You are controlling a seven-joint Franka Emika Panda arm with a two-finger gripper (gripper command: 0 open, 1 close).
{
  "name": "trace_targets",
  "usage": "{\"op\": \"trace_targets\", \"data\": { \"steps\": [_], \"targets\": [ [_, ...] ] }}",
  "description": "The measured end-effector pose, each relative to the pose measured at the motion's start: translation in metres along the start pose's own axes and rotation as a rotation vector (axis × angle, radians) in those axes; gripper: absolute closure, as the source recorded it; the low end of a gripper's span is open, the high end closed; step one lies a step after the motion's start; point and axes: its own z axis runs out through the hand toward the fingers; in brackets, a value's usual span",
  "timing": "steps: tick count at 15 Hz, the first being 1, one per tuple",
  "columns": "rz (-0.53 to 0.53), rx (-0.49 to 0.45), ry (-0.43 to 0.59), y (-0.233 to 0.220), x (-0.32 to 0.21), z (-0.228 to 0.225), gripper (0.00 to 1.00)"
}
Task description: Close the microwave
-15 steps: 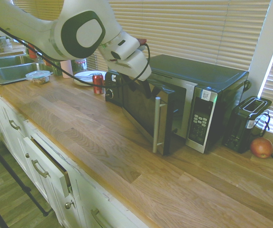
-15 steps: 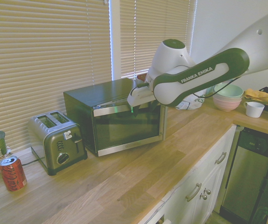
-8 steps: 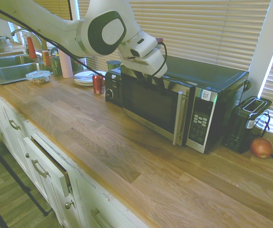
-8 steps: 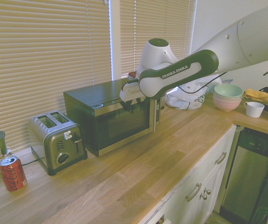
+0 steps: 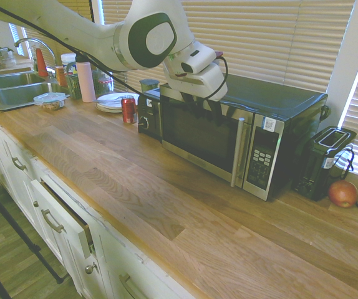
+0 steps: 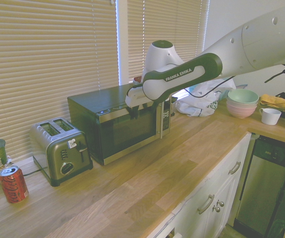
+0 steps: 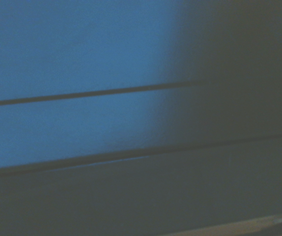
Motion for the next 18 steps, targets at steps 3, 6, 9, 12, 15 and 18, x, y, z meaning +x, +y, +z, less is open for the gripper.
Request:
{"op": "trace_targets", "data": {
  "steps": [3,6,9,12,15,18],
  "targets": [
    [-0.002,-0.002,-0.042,0.003,-0.023,0.003,0.00],
    [-0.040,0.002,-0.086,0.021,-0.062,-0.022,0.00],
    [-0.087,-0.010,-0.125,0.047,-0.107,-0.042,0.00],
    [-0.132,-0.040,-0.158,0.071,-0.142,-0.052,0.00],
    [-0.151,-0.080,-0.188,0.097,-0.162,-0.051,0.00],
    [-0.165,-0.126,-0.222,0.122,-0.181,-0.037,0.00]
  ]
}}
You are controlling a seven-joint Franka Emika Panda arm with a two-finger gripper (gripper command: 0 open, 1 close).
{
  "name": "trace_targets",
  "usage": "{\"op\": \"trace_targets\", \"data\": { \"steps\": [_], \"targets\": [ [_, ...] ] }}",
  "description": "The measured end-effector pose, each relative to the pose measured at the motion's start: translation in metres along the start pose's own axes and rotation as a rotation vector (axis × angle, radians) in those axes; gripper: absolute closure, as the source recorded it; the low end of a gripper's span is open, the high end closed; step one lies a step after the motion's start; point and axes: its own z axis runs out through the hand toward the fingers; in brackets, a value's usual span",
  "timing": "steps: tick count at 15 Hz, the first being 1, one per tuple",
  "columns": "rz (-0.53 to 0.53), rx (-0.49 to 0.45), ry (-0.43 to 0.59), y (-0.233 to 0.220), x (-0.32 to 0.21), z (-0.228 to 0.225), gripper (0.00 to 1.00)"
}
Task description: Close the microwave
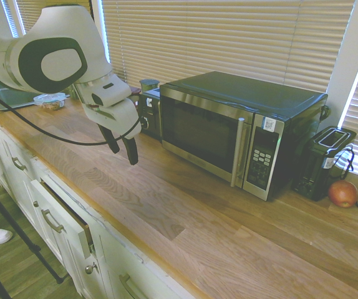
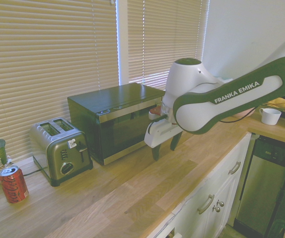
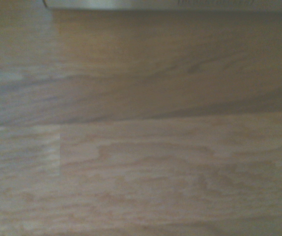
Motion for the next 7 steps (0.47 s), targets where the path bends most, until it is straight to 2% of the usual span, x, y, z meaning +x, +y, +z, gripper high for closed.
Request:
{"op": "trace_targets", "data": {
  "steps": [7],
  "targets": [
    [-0.026,-0.029,-0.050,0.030,-0.031,0.018,0.00]
  ]
}}
